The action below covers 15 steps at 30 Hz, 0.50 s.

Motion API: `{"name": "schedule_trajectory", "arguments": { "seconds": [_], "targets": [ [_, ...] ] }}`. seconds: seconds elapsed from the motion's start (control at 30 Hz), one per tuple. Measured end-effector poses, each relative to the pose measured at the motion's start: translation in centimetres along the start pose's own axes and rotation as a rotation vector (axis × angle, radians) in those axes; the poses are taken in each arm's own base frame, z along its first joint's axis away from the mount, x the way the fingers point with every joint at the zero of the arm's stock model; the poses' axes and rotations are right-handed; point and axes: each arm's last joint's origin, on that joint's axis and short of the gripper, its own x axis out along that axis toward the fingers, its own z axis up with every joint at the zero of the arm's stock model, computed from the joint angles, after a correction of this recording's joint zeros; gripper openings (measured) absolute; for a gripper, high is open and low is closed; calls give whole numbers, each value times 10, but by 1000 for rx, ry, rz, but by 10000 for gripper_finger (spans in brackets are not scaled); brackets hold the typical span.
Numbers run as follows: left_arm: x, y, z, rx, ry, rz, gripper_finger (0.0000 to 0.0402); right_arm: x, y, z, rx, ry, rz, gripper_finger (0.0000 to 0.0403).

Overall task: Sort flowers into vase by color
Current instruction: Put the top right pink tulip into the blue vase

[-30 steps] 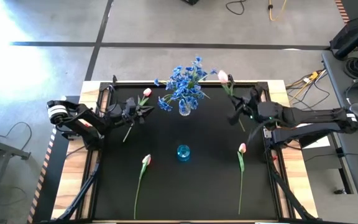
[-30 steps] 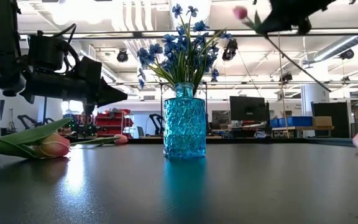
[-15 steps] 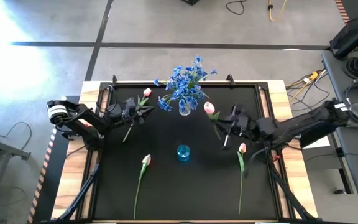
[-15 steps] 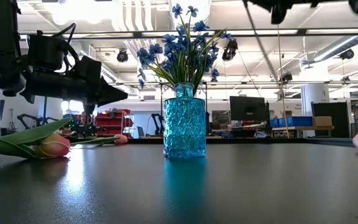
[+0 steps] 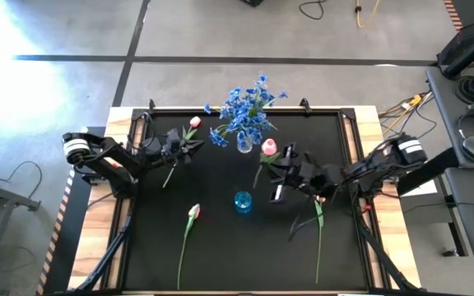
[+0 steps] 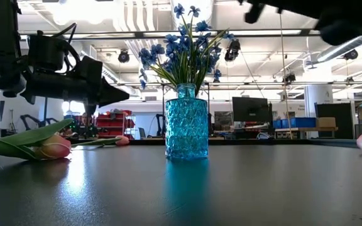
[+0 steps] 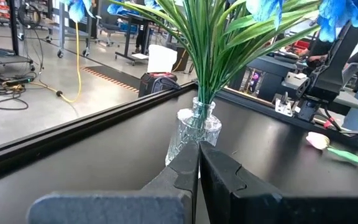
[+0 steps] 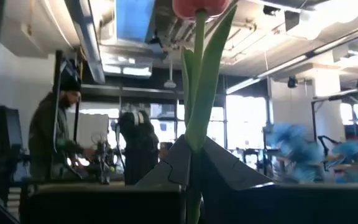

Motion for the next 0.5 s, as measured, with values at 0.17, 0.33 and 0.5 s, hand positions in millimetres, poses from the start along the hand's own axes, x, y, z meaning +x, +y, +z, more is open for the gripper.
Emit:
{"name": "schedule_trajectory", "arguments": {
  "seconds": [0.17, 0.33, 0.5],
  "targets": [
    [0, 0, 0, 0, -1, -2, 0, 20, 11, -5, 25, -18, -6, 13],
    [0, 0, 0, 3, 1, -1, 0, 30, 18, -4, 84, -42, -7, 13],
    [0, 0, 0, 3, 1, 0, 0, 31, 22, -6, 137, -37, -5, 13]
  ]
}}
